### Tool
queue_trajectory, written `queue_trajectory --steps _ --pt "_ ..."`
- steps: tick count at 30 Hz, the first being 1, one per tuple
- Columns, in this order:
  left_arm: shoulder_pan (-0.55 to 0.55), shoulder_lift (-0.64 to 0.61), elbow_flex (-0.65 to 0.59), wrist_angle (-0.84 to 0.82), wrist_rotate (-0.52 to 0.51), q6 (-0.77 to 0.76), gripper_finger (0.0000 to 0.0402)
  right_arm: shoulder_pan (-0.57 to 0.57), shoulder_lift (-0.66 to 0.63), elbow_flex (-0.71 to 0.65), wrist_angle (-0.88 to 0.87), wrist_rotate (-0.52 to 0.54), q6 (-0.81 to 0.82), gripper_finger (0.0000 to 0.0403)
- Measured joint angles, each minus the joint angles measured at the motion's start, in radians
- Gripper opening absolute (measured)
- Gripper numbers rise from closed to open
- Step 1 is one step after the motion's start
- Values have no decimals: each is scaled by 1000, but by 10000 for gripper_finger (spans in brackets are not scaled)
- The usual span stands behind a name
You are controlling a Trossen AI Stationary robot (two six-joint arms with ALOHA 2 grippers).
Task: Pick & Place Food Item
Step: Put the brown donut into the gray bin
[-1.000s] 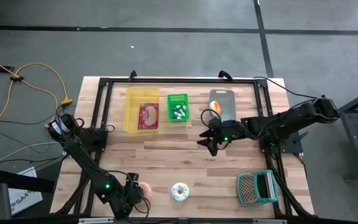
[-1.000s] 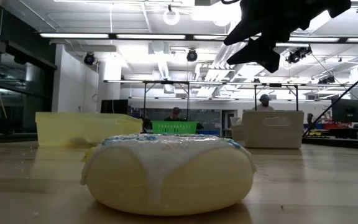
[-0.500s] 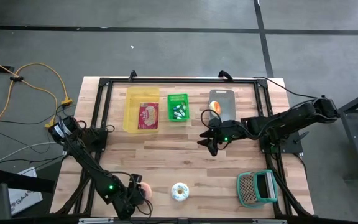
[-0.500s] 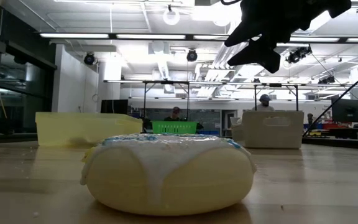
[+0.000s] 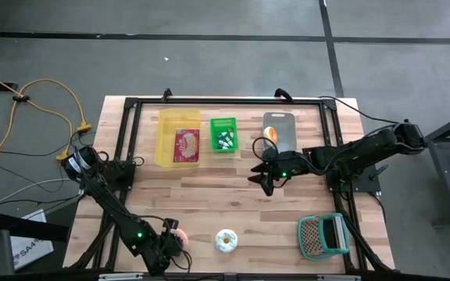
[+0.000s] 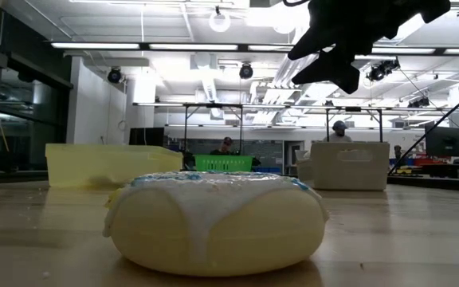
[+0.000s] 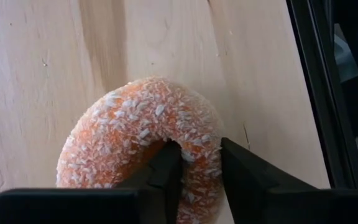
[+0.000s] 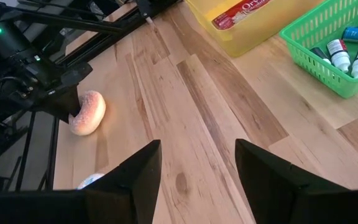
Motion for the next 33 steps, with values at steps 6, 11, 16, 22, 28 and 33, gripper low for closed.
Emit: queue_trajectory --steps 6,11,16,22,28,33 --pt "23 -36 2 -1 4 22 92 0 0 0 1 -1 16 191" --pt "65 -101 3 0 -6 104 92 6 0 0 4 -5 59 191" --pt "148 -164 3 0 -36 230 92 22 0 0 7 -9 124 191" --pt "289 -213 3 22 -84 342 92 38 0 0 61 -37 180 191" --pt "390 -222 3 104 -129 477 92 37 0 0 145 -89 235 191" --pt "415 -222 18 205 -131 621 92 37 0 0 139 -90 265 191"
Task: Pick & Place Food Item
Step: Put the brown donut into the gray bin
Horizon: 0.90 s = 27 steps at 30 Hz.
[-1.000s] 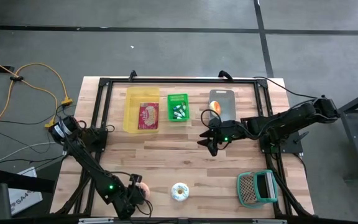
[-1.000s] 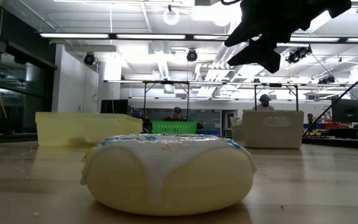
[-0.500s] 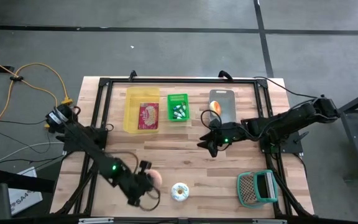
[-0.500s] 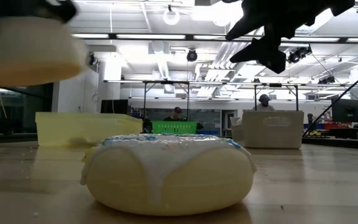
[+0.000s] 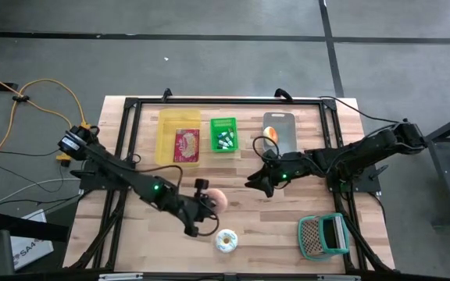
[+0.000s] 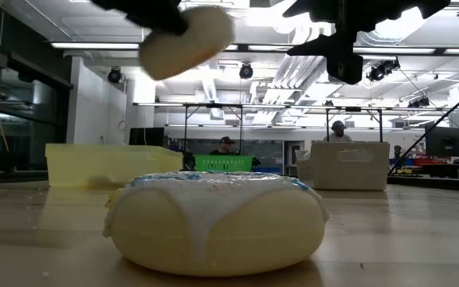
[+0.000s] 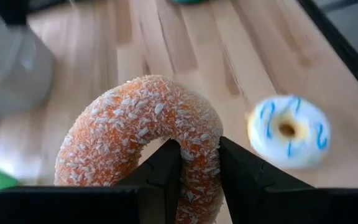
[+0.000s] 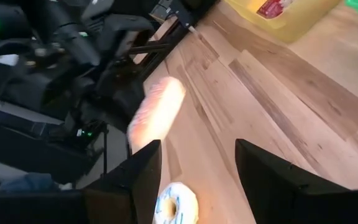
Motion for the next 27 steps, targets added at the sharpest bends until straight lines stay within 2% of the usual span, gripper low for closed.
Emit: queue_trajectory --steps 4,10,19,27 --pt "6 0 15 66 -44 74 92 0 0 0 8 0 26 191" --pt "40 0 23 106 -57 90 92 11 54 0 70 2 52 191" --pt "116 0 23 47 -36 17 92 13 193 0 310 -43 48 191" --pt "118 0 23 27 -27 9 92 -9 202 0 318 -39 25 191"
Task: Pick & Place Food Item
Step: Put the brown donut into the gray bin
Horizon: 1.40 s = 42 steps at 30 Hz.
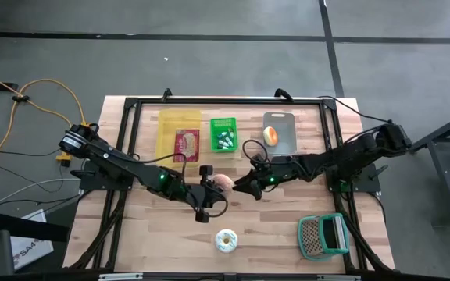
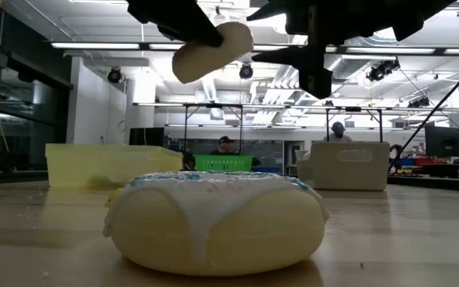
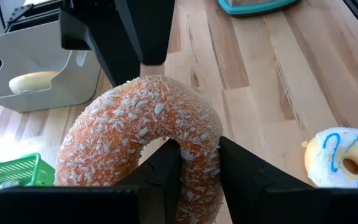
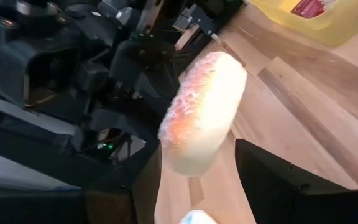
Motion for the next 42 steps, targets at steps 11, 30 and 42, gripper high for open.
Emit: queue_trajectory --steps 11,30,42 --pt "0 0 0 4 0 2 92 0 0 0 -20 -1 -29 222" --pt "61 21 0 92 52 64 92 -13 0 0 -7 20 -1 231" --pt "61 21 0 105 53 88 92 -13 0 0 1 13 0 217"
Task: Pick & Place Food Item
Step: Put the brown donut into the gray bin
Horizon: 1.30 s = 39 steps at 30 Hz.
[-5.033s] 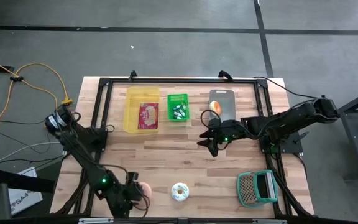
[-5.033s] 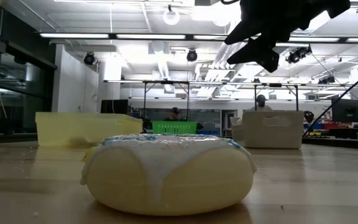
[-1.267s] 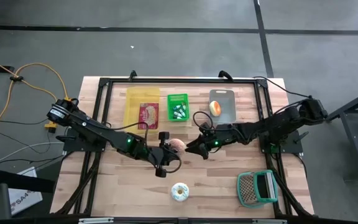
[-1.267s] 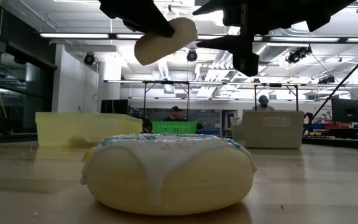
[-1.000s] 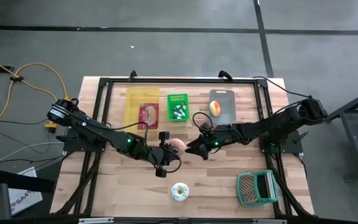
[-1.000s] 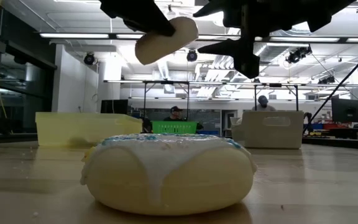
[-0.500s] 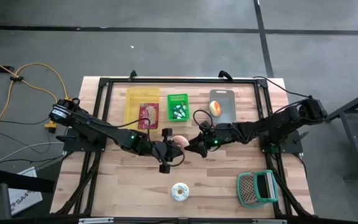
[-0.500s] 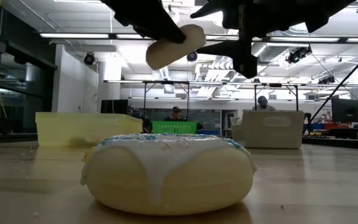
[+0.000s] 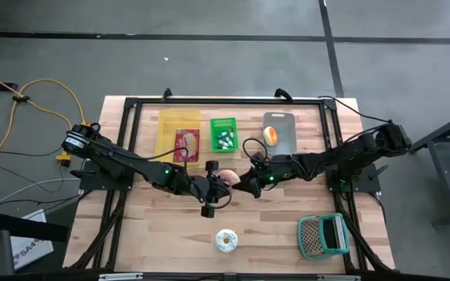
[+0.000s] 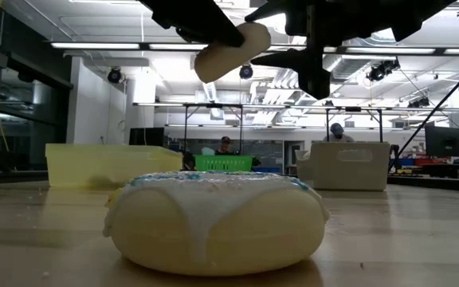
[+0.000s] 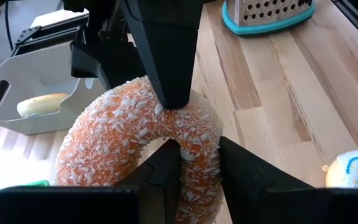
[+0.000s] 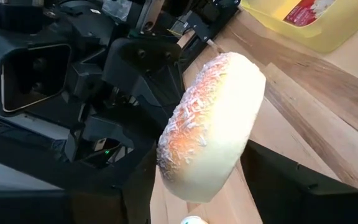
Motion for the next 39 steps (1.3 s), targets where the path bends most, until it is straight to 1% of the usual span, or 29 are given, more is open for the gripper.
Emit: queue_trajectory --steps 4,9,14,20,23,31,39 --pt "0 0 0 0 0 -5 94 0 0 0 11 0 0 189" --pt "0 0 0 0 -1 -8 106 0 0 0 15 -1 0 155" --pt "0 0 0 0 -1 -8 118 0 0 0 16 -1 0 137" --pt "-4 0 0 0 -1 -1 130 0 0 0 16 -1 0 135" --pt "-12 0 0 0 -6 30 137 0 0 0 17 -4 3 134" --pt "-26 0 0 -2 -14 46 163 0 0 0 17 -4 16 134" --pt "-27 -5 0 -15 -14 32 166 0 0 0 16 0 16 134"
